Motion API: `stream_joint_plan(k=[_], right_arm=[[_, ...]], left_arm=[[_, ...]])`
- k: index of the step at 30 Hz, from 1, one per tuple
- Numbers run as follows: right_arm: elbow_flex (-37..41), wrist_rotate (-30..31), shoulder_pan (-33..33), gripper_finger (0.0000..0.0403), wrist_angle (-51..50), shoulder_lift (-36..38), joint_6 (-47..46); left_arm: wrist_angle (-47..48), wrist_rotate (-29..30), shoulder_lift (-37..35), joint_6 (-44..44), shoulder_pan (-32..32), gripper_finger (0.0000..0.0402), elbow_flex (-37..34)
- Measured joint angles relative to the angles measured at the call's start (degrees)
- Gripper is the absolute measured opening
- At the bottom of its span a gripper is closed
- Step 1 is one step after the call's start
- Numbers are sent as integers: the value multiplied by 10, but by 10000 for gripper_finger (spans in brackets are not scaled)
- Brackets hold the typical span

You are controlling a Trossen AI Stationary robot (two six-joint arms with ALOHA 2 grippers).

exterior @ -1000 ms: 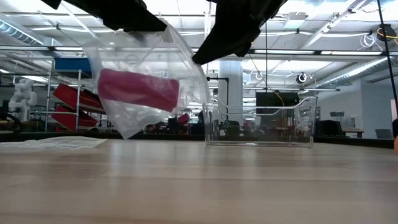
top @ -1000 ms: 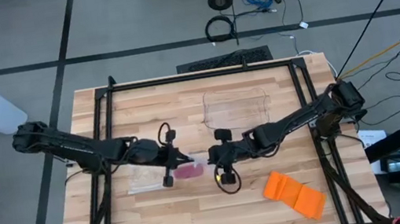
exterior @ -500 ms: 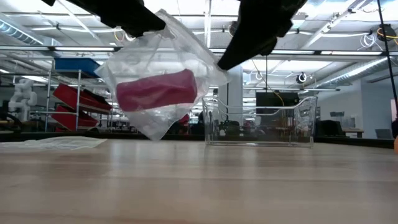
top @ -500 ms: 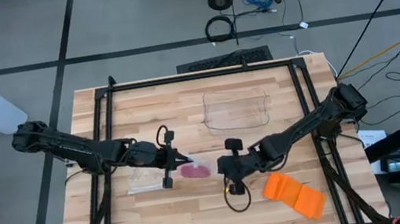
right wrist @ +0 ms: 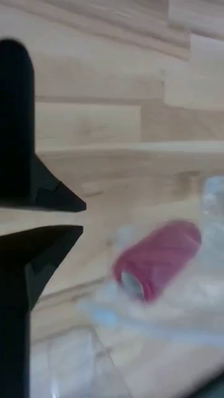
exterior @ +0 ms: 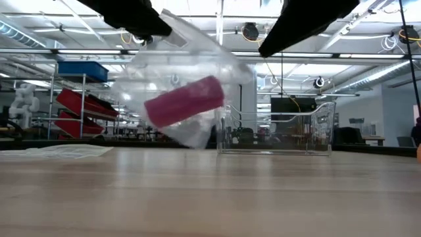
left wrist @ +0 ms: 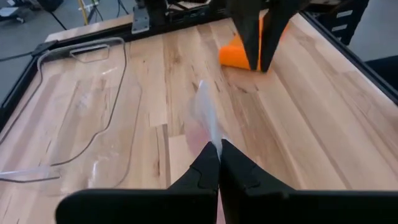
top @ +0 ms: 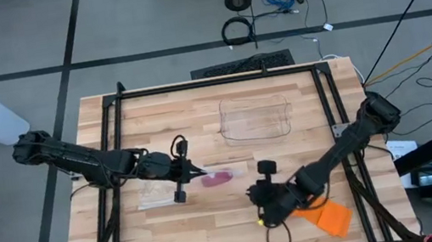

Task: Roll bandage
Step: Put the top transparent zip bag with the rolled pink bandage into the transparent bin

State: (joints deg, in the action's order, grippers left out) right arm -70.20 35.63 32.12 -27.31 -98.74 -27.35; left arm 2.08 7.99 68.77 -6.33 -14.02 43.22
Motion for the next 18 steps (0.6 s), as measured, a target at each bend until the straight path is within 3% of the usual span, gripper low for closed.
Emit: stream_joint_plan(k=[4, 11, 18], right_arm=[[0, 96, 25, 85, -20, 0, -64], [47, 347, 80, 179, 15, -6, -185], [134, 317, 70, 209, 73, -3, -207]], left_arm=[[-2, 0, 0, 0, 0, 0, 0], [9, 0, 0, 0, -4, 0, 0], [6, 0, 0, 0, -5, 0, 0]])
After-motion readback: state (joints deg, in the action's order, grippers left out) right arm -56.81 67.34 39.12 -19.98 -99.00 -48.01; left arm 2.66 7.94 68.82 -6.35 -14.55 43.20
